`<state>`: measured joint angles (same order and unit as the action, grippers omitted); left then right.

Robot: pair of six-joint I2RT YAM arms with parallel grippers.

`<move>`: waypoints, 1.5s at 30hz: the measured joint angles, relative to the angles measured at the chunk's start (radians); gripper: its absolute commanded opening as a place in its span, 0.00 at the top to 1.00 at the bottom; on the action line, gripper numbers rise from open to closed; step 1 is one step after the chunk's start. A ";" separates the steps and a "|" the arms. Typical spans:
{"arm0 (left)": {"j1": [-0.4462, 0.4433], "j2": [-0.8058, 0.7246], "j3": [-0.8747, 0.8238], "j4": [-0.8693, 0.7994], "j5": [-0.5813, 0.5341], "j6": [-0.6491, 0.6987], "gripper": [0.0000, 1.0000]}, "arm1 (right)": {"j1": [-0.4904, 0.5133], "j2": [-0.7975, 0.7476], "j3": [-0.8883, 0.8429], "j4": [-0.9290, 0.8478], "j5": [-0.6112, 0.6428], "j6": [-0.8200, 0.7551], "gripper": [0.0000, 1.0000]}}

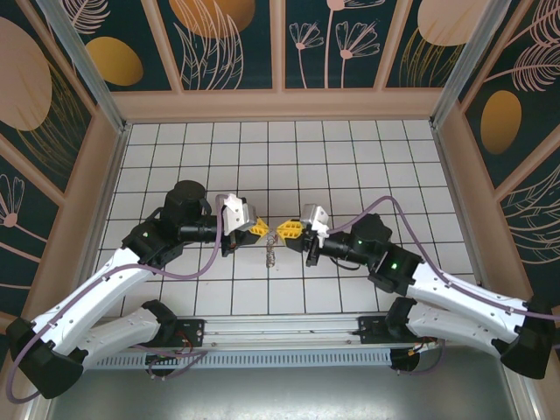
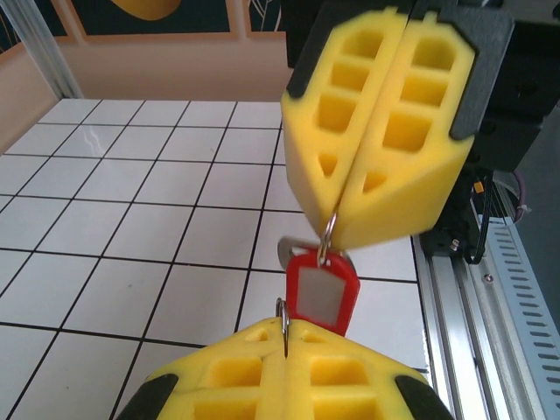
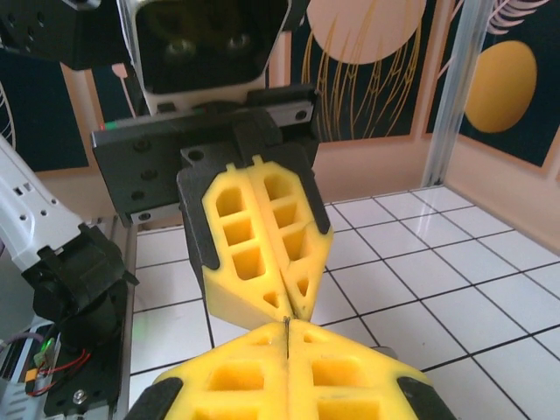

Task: Put the keys on the keyring

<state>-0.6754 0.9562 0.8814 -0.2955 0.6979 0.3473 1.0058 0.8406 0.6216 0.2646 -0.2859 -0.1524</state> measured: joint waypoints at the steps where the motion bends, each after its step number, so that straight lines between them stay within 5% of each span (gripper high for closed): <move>1: 0.000 0.000 0.000 0.000 0.000 0.000 1.00 | 0.002 -0.004 0.000 -0.003 0.003 0.000 1.00; 45: 0.000 0.000 0.000 0.000 0.000 0.000 1.00 | 0.004 0.068 0.000 -0.037 0.050 -0.026 1.00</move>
<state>-0.6754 0.9562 0.8814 -0.2951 0.6983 0.3473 1.0100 0.9085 0.6220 0.2276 -0.2359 -0.1783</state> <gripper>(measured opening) 0.043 0.049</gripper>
